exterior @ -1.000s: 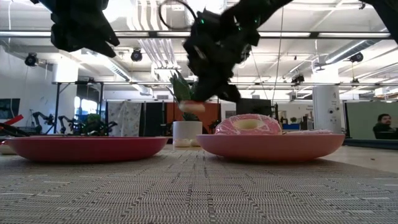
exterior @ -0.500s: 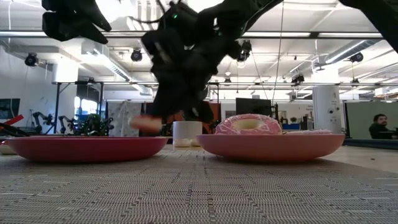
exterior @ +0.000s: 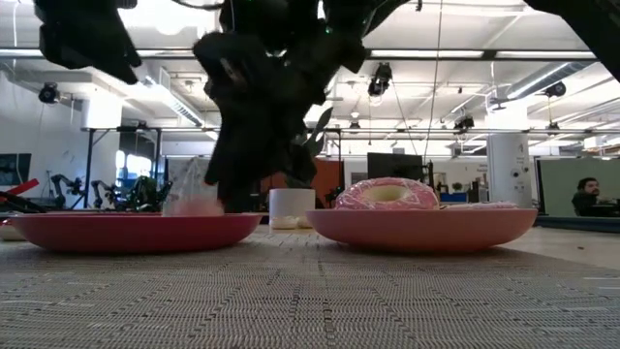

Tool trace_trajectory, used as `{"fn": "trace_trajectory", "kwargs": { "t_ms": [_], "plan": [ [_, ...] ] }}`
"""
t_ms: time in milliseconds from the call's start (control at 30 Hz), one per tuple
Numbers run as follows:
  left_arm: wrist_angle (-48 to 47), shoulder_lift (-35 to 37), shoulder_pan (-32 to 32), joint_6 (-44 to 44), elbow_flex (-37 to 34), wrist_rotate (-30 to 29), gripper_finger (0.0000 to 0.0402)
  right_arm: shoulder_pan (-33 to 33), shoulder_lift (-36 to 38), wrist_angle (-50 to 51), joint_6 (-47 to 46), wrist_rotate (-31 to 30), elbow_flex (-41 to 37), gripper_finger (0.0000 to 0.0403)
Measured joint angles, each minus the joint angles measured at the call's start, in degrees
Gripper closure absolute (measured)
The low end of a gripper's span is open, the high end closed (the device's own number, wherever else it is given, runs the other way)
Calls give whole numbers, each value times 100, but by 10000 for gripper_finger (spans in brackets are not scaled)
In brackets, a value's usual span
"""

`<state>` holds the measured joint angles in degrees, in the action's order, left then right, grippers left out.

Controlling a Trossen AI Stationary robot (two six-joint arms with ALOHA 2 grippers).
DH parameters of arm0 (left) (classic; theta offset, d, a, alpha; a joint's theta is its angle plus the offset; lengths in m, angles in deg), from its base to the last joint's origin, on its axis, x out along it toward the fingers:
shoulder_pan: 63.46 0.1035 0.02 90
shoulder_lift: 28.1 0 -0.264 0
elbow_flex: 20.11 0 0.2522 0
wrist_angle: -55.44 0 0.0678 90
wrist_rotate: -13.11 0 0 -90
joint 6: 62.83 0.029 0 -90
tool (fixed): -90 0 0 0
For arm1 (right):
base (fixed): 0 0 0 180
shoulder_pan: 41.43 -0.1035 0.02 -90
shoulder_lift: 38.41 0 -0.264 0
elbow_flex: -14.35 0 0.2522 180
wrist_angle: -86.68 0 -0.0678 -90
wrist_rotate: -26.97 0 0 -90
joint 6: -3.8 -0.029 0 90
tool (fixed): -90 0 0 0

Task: Pick & Place donuts
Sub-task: Put the small orange donut on the pink plate, then put the small red donut on the pink plate

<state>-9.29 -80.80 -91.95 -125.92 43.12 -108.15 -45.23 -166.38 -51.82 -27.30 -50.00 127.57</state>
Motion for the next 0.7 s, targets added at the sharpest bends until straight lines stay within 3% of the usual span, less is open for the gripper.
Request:
{"fn": "trace_trajectory", "kwargs": {
  "t_ms": [200,300,433,567,700],
  "plan": [
    [-427,-16,-178,-263,0,244,280,-1,-3,237,423,-152,-26,215],
    [-721,-91,-245,-333,-2,519,280,-76,194,315,893,-601,-48,198],
    [-1445,-280,-291,-765,-6,1050,280,-153,765,581,1515,-1207,-99,191],
    [-2605,-440,-118,-2331,-30,1297,280,-98,1165,734,1567,-1289,-516,193],
    [-2653,-348,154,-2276,-358,1587,280,18,1633,654,1425,-1328,-953,193]
  ]
}}
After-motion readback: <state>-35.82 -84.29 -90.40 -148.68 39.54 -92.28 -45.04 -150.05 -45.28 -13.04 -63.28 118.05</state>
